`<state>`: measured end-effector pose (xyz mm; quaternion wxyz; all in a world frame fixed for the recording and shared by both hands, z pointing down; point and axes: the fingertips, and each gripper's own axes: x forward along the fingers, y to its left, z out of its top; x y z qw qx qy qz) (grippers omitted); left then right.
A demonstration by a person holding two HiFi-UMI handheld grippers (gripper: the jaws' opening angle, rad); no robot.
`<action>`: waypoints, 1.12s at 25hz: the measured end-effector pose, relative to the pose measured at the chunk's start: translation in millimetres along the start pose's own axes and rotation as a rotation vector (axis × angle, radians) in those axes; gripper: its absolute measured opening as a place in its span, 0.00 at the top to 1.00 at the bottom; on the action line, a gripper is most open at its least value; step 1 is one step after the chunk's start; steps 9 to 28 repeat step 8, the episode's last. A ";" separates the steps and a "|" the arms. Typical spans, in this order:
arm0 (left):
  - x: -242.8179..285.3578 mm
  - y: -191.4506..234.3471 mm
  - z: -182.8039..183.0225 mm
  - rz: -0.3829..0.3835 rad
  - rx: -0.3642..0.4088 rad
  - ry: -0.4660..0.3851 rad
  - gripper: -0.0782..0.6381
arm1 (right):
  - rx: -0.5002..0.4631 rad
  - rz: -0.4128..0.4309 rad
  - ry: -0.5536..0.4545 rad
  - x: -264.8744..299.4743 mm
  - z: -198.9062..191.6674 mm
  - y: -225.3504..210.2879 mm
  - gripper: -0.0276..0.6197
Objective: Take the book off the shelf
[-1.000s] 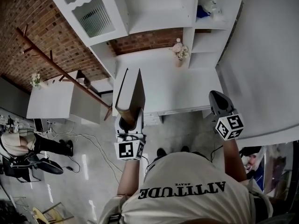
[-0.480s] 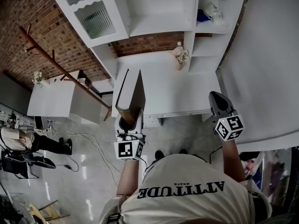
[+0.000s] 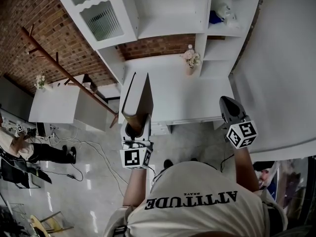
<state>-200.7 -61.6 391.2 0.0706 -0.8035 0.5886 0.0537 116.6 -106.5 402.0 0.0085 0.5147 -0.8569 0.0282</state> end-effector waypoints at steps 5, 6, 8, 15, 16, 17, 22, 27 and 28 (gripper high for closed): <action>-2.3 3.0 3.4 0.000 0.003 -0.001 0.56 | -0.002 0.004 -0.003 1.6 3.2 6.2 0.91; -3.1 3.7 3.3 -0.002 0.003 -0.001 0.56 | -0.003 0.005 -0.003 1.4 3.7 7.5 0.91; -4.9 4.7 2.5 -0.005 0.002 -0.002 0.56 | -0.005 0.006 -0.004 1.0 4.3 10.0 0.91; -4.9 4.7 2.5 -0.005 0.002 -0.002 0.56 | -0.005 0.006 -0.004 1.0 4.3 10.0 0.91; -4.9 4.7 2.5 -0.005 0.002 -0.002 0.56 | -0.005 0.006 -0.004 1.0 4.3 10.0 0.91; -4.9 4.7 2.5 -0.005 0.002 -0.002 0.56 | -0.005 0.006 -0.004 1.0 4.3 10.0 0.91; -4.9 4.7 2.5 -0.005 0.002 -0.002 0.56 | -0.005 0.006 -0.004 1.0 4.3 10.0 0.91; -4.9 4.7 2.5 -0.005 0.002 -0.002 0.56 | -0.005 0.006 -0.004 1.0 4.3 10.0 0.91; -4.9 4.7 2.5 -0.005 0.002 -0.002 0.56 | -0.005 0.006 -0.004 1.0 4.3 10.0 0.91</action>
